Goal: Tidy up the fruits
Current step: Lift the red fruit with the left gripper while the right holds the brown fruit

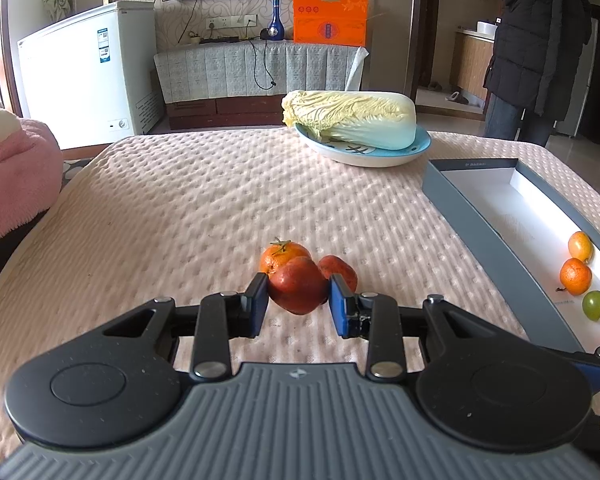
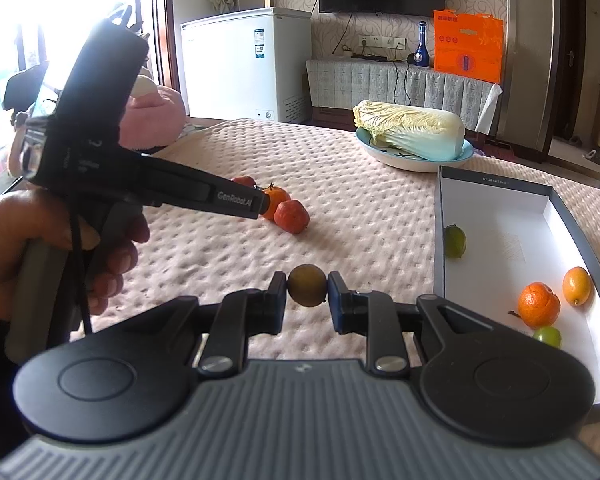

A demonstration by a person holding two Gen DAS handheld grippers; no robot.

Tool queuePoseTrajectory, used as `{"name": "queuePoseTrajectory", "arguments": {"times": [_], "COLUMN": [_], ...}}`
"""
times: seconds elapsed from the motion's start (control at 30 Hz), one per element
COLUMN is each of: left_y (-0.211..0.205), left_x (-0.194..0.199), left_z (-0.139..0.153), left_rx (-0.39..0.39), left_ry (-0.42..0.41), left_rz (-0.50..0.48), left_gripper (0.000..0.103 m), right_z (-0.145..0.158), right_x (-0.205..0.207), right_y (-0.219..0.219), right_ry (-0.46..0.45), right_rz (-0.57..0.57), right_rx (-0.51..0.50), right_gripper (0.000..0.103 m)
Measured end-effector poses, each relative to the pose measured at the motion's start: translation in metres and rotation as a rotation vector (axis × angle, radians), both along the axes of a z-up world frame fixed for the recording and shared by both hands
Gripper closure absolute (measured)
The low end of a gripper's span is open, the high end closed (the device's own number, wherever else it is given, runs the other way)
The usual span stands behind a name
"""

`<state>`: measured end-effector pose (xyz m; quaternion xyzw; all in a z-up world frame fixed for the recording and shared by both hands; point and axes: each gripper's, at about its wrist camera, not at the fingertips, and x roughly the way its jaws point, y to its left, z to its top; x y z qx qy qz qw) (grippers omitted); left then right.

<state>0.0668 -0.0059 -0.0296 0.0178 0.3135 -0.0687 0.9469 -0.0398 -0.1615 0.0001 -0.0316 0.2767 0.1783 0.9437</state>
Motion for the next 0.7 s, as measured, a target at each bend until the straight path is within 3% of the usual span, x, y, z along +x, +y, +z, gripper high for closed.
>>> {"name": "queuePoseTrajectory", "arguments": {"times": [0.7], "left_y": [-0.0045], "left_x": [-0.0005], "left_z": [0.0019], "left_rx": [-0.002], "left_ry": [-0.005], "left_rz": [-0.012], "left_gripper": [0.065], "right_z": [0.0057], "right_x": [-0.0055], "right_y": [-0.0050], "right_ry": [-0.020], "right_rz": [0.011], "right_rx": [0.010], "right_gripper": [0.078]}}
